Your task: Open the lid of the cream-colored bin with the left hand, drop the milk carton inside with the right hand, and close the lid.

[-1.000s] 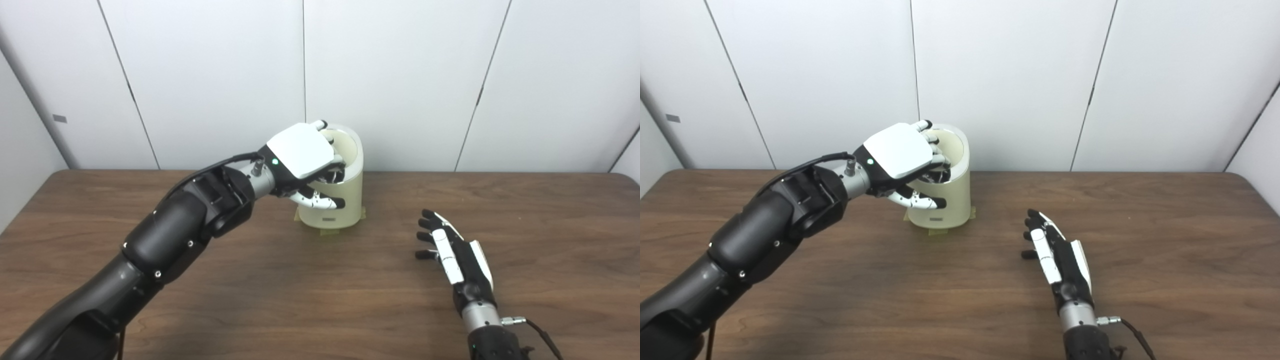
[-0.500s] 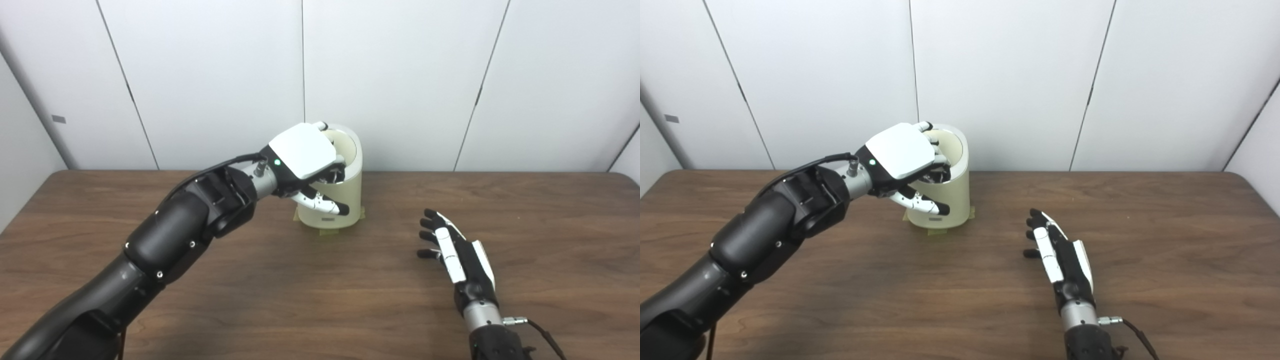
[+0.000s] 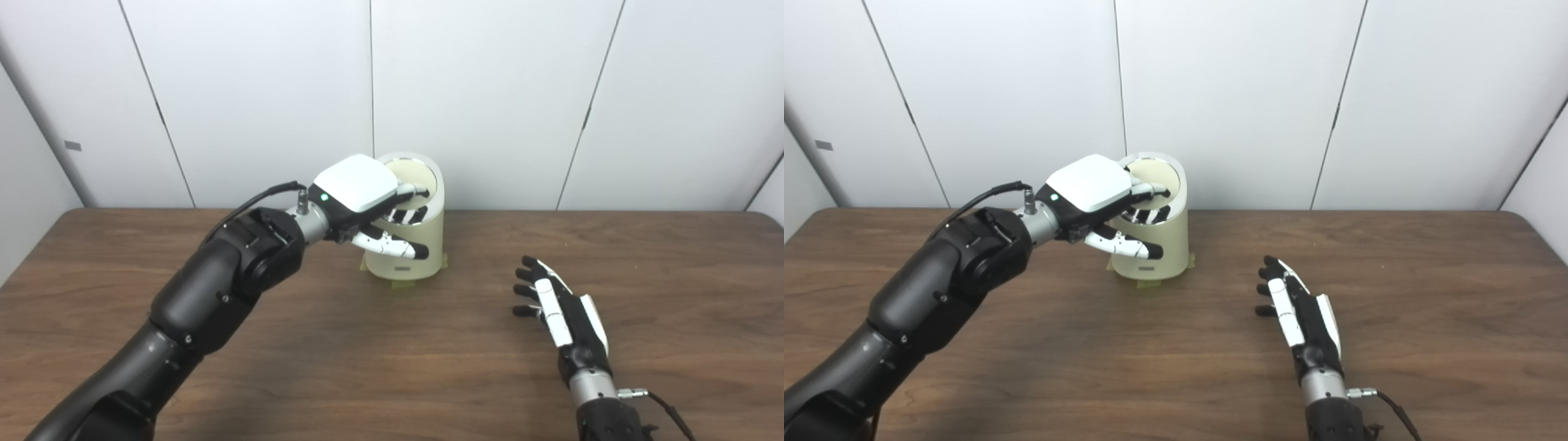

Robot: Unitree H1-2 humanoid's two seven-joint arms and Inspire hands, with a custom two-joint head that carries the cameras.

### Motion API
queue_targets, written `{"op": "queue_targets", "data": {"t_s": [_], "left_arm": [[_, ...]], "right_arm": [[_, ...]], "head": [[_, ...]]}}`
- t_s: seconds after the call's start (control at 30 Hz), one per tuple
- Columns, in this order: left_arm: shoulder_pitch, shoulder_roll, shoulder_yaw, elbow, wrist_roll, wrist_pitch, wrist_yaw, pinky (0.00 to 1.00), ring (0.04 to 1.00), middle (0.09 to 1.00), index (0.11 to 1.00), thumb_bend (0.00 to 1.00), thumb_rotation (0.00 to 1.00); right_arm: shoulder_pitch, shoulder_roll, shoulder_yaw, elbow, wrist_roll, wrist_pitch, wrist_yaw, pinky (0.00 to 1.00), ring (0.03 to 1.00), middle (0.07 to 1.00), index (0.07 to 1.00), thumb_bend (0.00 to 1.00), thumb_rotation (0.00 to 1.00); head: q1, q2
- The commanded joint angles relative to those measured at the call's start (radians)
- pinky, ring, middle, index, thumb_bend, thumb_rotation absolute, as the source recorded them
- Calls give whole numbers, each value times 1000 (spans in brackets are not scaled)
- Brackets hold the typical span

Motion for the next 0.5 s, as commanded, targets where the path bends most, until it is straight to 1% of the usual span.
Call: {"op": "queue_targets", "data": {"t_s": [0.0,0.1,0.17,0.2,0.27,0.3,0.4,0.47], "left_arm": [[6,2,-21,26,-3,3,-54,883,812,820,892,617,957],[11,5,-17,9,-1,-5,-32,886,823,819,881,605,951],[14,7,-6,-18,7,-13,2,899,839,826,879,580,919],[16,7,-2,-30,20,-17,24,910,854,836,881,566,922],[27,5,12,-50,49,-30,101,920,880,853,878,545,926],[38,1,23,-62,62,-31,141,922,891,860,875,531,907],[74,-17,63,-104,88,-18,239,953,929,891,893,500,892],[100,-31,95,-135,103,-5,294,937,923,891,891,483,881]], "right_arm": [[-31,-3,-4,-26,-7,-30,-10,609,777,830,864,511,1000],[-29,-4,-6,-27,-6,-28,-10,611,783,831,864,508,1000],[-29,-2,-13,-17,7,-38,-10,625,797,836,866,516,1000],[-29,-1,-15,-13,9,-42,-11,628,798,836,864,522,1000],[-29,-6,-11,-6,-2,-46,-13,624,792,831,861,519,1000],[-29,-9,-9,-3,-8,-47,-13,625,791,831,862,513,1000],[-30,-12,-9,5,-10,-56,-12,622,789,831,861,501,1000],[-31,-10,-14,7,0,-60,-12,622,790,833,862,498,1000]], "head": [[2,2],[5,0],[7,0],[7,0],[9,-5],[9,-5],[10,-4],[10,-4]]}}
